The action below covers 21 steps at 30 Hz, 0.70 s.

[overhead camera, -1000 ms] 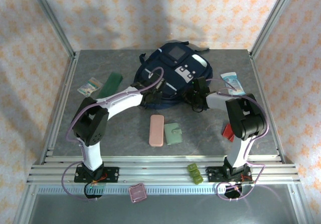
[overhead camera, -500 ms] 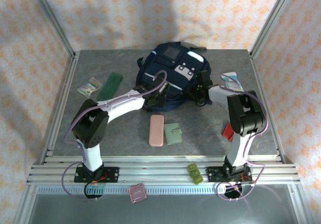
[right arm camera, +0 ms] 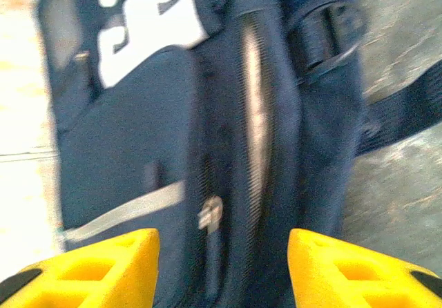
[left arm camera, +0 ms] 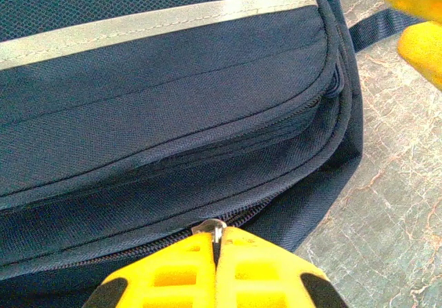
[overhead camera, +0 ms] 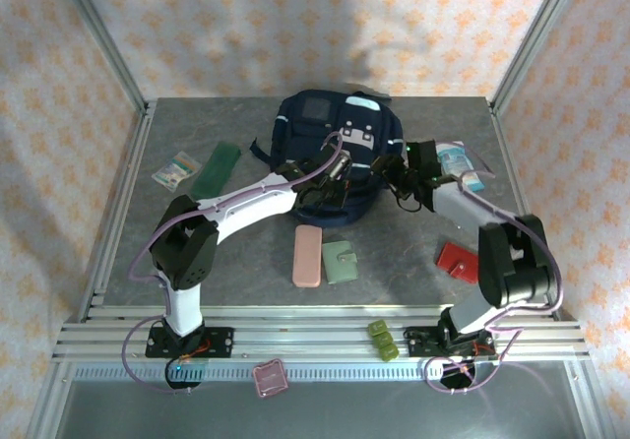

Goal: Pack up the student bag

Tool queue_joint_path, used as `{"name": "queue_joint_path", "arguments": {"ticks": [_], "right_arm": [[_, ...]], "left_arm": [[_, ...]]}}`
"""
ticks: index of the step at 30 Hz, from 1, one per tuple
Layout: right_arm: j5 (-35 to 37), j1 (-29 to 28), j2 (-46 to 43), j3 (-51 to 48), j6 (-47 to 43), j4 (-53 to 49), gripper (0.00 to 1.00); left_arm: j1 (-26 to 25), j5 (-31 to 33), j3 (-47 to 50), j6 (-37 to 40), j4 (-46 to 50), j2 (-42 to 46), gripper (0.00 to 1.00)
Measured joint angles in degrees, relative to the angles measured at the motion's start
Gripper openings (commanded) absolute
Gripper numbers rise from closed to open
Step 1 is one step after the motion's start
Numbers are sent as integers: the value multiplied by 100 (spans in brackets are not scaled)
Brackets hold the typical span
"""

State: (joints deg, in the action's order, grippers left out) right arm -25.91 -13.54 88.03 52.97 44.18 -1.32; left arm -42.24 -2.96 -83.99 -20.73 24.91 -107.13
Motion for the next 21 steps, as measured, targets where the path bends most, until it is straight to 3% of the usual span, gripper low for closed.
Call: {"name": "queue_joint_path", "arguments": {"ticks": [7,21], "right_arm": [[-560,-275,-238,-549,492,520,53],[-953,-492,638,-323,1034,1067,44]], "left_arm": [[0,22,2,-39,-4,0,0],[39,70,400,-133,-199,107,0]]}}
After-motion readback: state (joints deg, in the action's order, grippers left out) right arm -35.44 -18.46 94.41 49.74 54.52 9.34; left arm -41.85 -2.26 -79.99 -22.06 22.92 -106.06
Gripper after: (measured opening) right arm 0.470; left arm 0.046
